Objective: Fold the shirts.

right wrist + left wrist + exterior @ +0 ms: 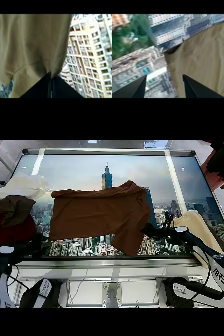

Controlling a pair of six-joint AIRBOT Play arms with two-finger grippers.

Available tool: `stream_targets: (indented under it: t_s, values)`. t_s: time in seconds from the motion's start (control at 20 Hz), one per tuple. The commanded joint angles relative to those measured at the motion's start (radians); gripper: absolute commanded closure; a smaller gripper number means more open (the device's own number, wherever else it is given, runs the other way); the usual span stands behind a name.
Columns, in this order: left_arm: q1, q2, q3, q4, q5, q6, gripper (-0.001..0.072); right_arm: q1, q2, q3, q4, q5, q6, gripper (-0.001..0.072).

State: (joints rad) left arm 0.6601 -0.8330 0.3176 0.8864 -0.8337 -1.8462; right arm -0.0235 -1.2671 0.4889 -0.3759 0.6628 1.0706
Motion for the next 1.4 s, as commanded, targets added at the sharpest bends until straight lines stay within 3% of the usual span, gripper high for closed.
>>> stream_targets:
  t_s: [0.0, 0.25, 0.3, 0.4, 0.55, 0.6, 0.65, 0.75, 0.9, 0.95, 1.2, 1.35]
  values:
    - [0.015, -0.089, -0.005, -0.163, 0.044, 0.177, 0.0227, 0.001, 0.000, 0.000, 0.017, 0.010, -0.002, 0.0685]
    - [0.013, -0.153, -0.005, -0.193, 0.077, 0.236, 0.0230, 0.001, 0.000, 0.000, 0.042, 0.009, -0.003, 0.0685]
    - [0.013, -0.166, -0.005, -0.214, 0.081, 0.259, 0.0258, 0.001, 0.000, 0.000, 0.042, 0.009, -0.003, 0.0685]
    - [0.011, -0.191, -0.005, -0.277, 0.089, 0.335, 0.0421, 0.001, 0.000, 0.000, 0.042, 0.008, -0.003, 0.0686]
    - [0.011, -0.205, -0.005, -0.356, 0.128, 0.420, 0.0577, 0.001, 0.000, 0.000, 0.045, 0.002, -0.025, 0.0685]
    - [0.011, -0.205, -0.005, -0.384, 0.143, 0.453, 0.0669, 0.001, 0.000, 0.000, 0.048, 0.001, -0.029, 0.0685]
    - [0.011, -0.205, -0.005, -0.429, 0.148, 0.498, 0.0691, 0.001, 0.000, 0.000, 0.048, 0.000, -0.029, 0.0686]
    - [0.011, -0.204, 0.003, -0.592, 0.123, 0.645, 0.0691, 0.001, 0.002, 0.003, 0.051, 0.001, -0.050, 0.0687]
    - [0.012, -0.195, 0.090, -0.851, -0.039, 1.014, 0.0691, -0.007, 0.064, 0.054, 0.033, 0.008, -0.081, 0.0688]
    - [0.013, -0.180, 0.144, -0.909, -0.098, 1.088, 0.0692, -0.024, 0.104, 0.081, 0.021, 0.025, -0.082, 0.0689]
    - [0.014, -0.023, 0.509, -0.954, -0.269, 1.105, 0.0692, -0.237, 0.437, 0.251, -0.059, 0.224, -0.064, 0.0689]
    - [0.014, 0.105, 0.734, -0.923, -0.282, 1.057, 0.0692, -0.392, 0.677, 0.380, -0.066, 0.336, -0.014, 0.0690]
